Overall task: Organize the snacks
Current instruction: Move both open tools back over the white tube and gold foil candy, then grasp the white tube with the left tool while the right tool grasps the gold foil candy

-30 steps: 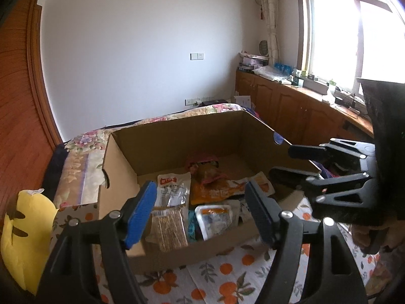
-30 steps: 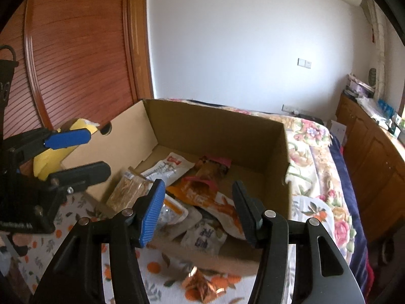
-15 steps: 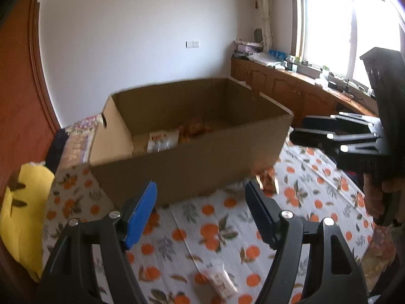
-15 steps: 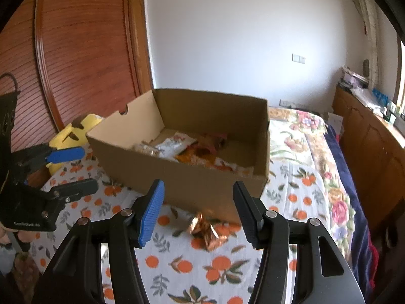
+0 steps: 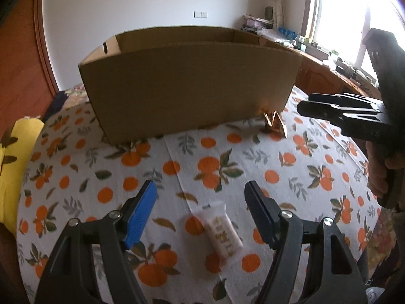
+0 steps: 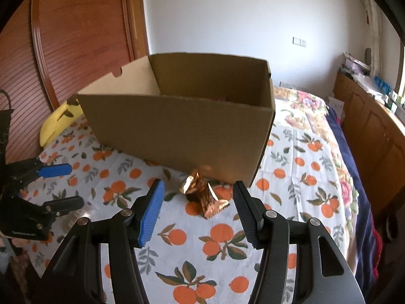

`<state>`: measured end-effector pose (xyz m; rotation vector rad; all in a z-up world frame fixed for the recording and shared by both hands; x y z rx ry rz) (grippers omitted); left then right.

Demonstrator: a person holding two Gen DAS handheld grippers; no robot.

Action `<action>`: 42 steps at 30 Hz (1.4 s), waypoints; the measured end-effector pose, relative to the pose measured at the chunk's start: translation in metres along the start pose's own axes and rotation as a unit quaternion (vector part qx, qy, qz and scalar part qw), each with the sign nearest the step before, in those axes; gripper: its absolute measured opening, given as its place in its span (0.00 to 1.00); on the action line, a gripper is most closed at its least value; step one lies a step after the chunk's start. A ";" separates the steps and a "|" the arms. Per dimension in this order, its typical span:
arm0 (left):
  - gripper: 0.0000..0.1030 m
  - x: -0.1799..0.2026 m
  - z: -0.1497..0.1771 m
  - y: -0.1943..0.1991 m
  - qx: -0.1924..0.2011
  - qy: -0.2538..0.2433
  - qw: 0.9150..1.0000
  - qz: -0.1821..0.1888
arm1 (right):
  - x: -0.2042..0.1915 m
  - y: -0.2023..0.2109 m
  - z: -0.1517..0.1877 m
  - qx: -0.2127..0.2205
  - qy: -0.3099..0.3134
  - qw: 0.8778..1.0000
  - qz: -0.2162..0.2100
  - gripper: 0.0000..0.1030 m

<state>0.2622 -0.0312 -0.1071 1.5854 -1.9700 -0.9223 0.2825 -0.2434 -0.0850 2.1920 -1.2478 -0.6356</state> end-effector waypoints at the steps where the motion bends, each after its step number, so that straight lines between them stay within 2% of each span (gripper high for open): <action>1: 0.70 0.001 0.003 -0.001 -0.002 0.001 1.000 0.001 | 0.002 -0.003 0.002 -0.002 -0.003 1.000 -0.001 0.56; 8: 0.58 0.010 0.025 -0.013 -0.035 -0.010 0.999 -0.007 | 0.007 -0.018 0.012 -0.019 -0.007 1.000 0.000 0.56; 11: 0.53 0.011 0.027 -0.011 -0.028 -0.011 0.999 -0.012 | 0.009 -0.020 0.014 -0.022 -0.010 1.000 -0.002 0.56; 12: 0.49 0.011 0.028 -0.010 -0.027 -0.012 1.000 -0.010 | 0.010 -0.021 0.014 -0.023 -0.010 1.000 -0.002 0.56; 14: 0.32 0.013 0.028 -0.008 -0.026 -0.016 0.999 -0.009 | 0.010 -0.023 0.015 -0.025 -0.009 1.000 -0.002 0.56; 17: 0.21 0.013 0.031 -0.005 -0.025 -0.020 0.999 -0.003 | 0.011 -0.027 0.015 -0.030 -0.006 1.000 -0.003 0.55; 23: 0.20 0.002 0.033 -0.003 -0.023 0.002 1.000 0.014 | 0.012 -0.038 0.012 -0.044 -0.001 0.999 -0.005 0.55; 42: 0.20 0.000 0.036 -0.003 -0.008 0.011 1.000 0.010 | 0.010 -0.081 0.004 -0.108 0.048 0.993 0.004 0.54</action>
Point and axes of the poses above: each gripper's, at about its wrist camera, not at the fingertips, and y roughly against the way its jaws point, x to its right, z to its underside, the point moved 2 cm from there along -y, roughly the way its jaws point, and after that the axes turned 10 degrees about -z, right-handed, at the moved point
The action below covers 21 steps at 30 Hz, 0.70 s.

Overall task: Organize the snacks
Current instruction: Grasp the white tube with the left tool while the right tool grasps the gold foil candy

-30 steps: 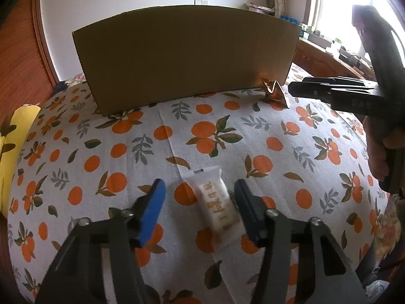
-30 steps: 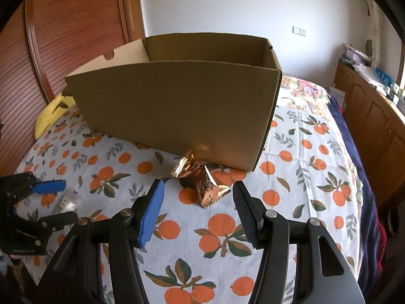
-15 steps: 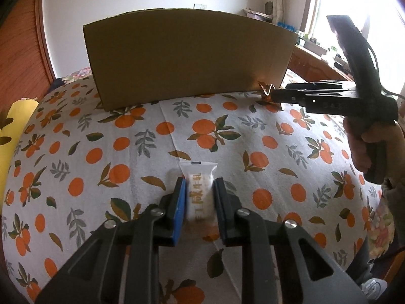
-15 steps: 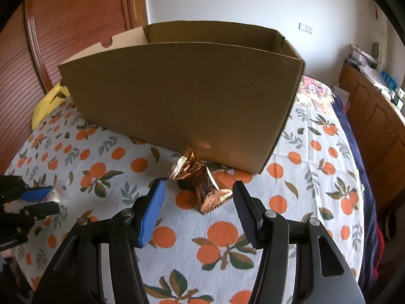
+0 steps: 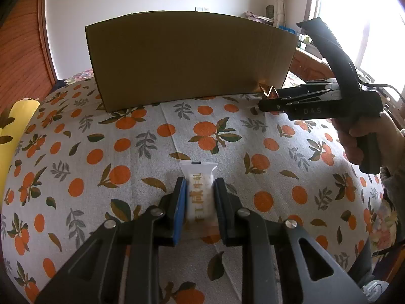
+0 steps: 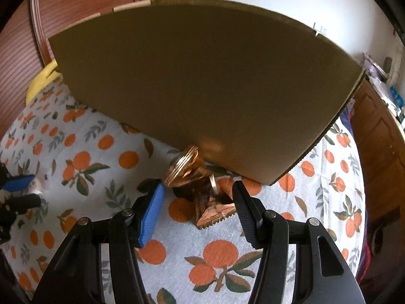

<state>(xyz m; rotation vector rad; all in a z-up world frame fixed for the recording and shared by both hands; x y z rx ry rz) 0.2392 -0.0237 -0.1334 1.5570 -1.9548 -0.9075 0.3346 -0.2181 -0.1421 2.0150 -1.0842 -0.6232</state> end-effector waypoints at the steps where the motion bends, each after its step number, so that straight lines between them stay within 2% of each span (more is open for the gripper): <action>1: 0.20 0.000 0.000 0.000 0.000 0.001 1.000 0.001 | 0.001 0.000 0.000 -0.001 -0.003 1.000 -0.002 0.52; 5: 0.20 0.000 0.000 0.000 0.000 0.003 1.000 0.002 | 0.002 0.001 0.001 -0.003 -0.010 1.000 -0.006 0.44; 9: 0.21 0.000 0.000 0.000 0.000 0.003 1.000 0.002 | 0.002 0.005 0.003 -0.004 -0.011 1.000 -0.005 0.28; 13: 0.22 0.000 0.000 0.000 0.000 0.004 1.000 0.002 | 0.001 0.008 0.006 -0.003 -0.018 1.000 -0.009 0.24; 21: 0.21 0.000 0.000 0.000 0.002 0.004 1.000 0.001 | -0.005 0.032 0.019 0.015 -0.026 0.999 -0.018 0.23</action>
Point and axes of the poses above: each gripper's, at about its wrist camera, not at the fingertips, and y roughly against the way its jaws point, x to its right, z to its underside, the point moved 2 cm from there along -y, roughly the way its jaws point, and after that the axes turned 10 degrees about -z, right-handed, at the moved point
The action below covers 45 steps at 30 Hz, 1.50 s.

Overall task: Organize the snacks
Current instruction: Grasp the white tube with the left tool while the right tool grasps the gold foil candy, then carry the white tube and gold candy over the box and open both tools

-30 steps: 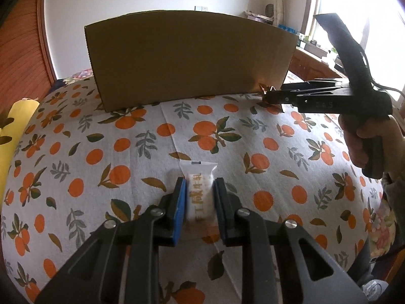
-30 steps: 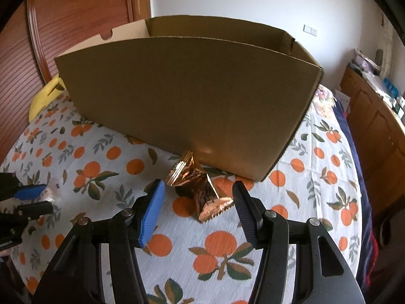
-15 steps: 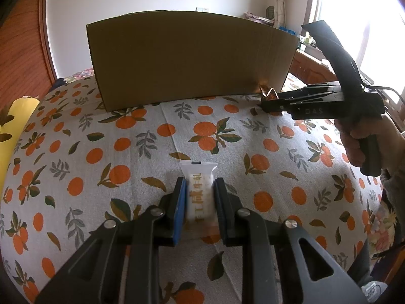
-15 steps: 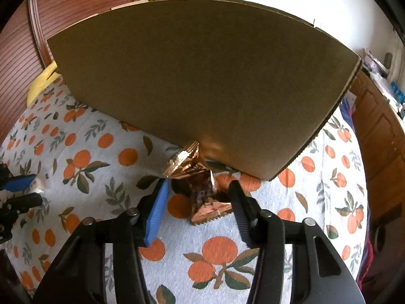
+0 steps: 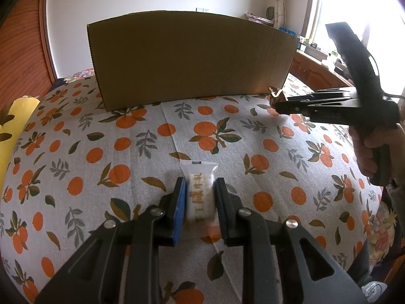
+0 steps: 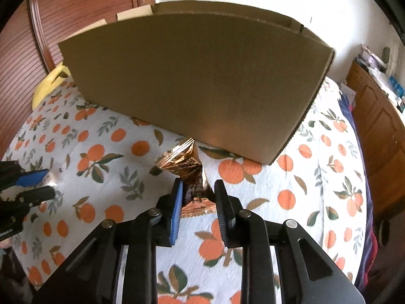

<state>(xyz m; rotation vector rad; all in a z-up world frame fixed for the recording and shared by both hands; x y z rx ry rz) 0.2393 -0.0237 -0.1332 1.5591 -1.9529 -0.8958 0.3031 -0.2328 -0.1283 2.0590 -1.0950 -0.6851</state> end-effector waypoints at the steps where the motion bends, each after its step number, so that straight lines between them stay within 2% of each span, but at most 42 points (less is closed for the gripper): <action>1: 0.21 0.000 0.000 0.000 0.000 0.000 1.000 0.000 | -0.001 0.003 0.001 0.003 -0.001 1.000 -0.002 0.23; 12: 0.20 -0.001 0.002 0.004 0.012 0.006 1.000 -0.007 | -0.021 0.035 0.022 0.033 -0.015 0.999 -0.016 0.23; 22: 0.20 -0.001 0.002 0.010 0.025 0.002 1.000 -0.011 | -0.033 0.064 0.046 0.062 -0.037 0.997 -0.010 0.23; 29: 0.20 -0.001 -0.005 0.021 0.026 0.013 0.999 0.013 | -0.039 0.084 0.049 0.080 -0.038 0.996 -0.003 0.23; 45: 0.20 0.013 -0.072 0.109 0.125 -0.028 0.992 0.017 | -0.055 0.135 0.026 0.133 -0.021 0.991 -0.001 0.23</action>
Point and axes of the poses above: each gripper's, at about its wrist camera, not at the fingertips, and y roughly against the way its jaws point, x to its right, z to its underside, the point moved 2 cm from there along -y, roughly the way its jaws point, and after that the axes turned 10 degrees about -z, right-handed, at the moved point
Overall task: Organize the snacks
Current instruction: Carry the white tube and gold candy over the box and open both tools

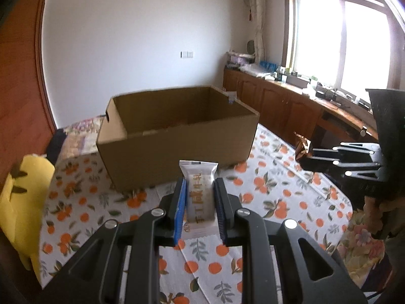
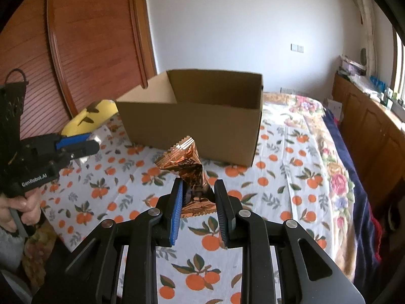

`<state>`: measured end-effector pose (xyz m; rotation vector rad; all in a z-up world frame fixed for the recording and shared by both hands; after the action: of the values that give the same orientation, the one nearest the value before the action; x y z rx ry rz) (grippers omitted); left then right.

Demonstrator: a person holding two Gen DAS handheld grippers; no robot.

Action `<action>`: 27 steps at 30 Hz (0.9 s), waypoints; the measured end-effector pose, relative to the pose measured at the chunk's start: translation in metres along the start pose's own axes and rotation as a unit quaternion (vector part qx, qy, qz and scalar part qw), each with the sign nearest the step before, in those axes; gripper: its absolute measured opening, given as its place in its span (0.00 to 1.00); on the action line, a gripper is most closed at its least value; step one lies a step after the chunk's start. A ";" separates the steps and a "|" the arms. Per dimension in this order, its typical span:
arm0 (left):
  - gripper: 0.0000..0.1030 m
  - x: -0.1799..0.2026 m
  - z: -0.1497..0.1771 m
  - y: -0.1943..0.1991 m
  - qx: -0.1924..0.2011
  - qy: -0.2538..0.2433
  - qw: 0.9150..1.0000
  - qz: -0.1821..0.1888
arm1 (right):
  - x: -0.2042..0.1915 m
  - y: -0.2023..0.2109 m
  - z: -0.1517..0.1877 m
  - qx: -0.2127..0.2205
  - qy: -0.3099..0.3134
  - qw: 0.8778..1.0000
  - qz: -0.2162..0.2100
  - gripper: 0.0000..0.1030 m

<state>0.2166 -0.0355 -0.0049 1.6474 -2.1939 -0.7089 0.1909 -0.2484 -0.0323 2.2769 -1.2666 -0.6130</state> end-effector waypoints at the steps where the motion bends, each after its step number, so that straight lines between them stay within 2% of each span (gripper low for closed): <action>1: 0.20 0.001 -0.003 0.002 0.003 -0.001 1.000 0.000 | -0.001 0.003 -0.003 0.004 0.002 1.000 0.000 0.23; 14: 0.20 0.002 -0.026 0.004 0.022 -0.012 1.000 -0.009 | -0.016 0.009 -0.030 0.024 0.028 0.999 -0.009 0.23; 27: 0.20 -0.012 -0.050 -0.031 0.031 -0.012 0.999 -0.015 | -0.016 -0.027 -0.059 0.017 0.053 0.998 -0.013 0.23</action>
<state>0.2706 -0.0412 0.0199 1.7147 -2.2339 -0.6780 0.2354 -0.2114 0.0011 2.3239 -1.2064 -0.4771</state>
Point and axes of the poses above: each gripper's, at about its wrist camera, not at the fingertips, and y roughly against the way its jaws point, x to its right, z to its underside, the point moved 2 cm from there along -y, roughly the way its jaws point, and after that the axes turned 10 degrees about -z, right-handed, at the moved point
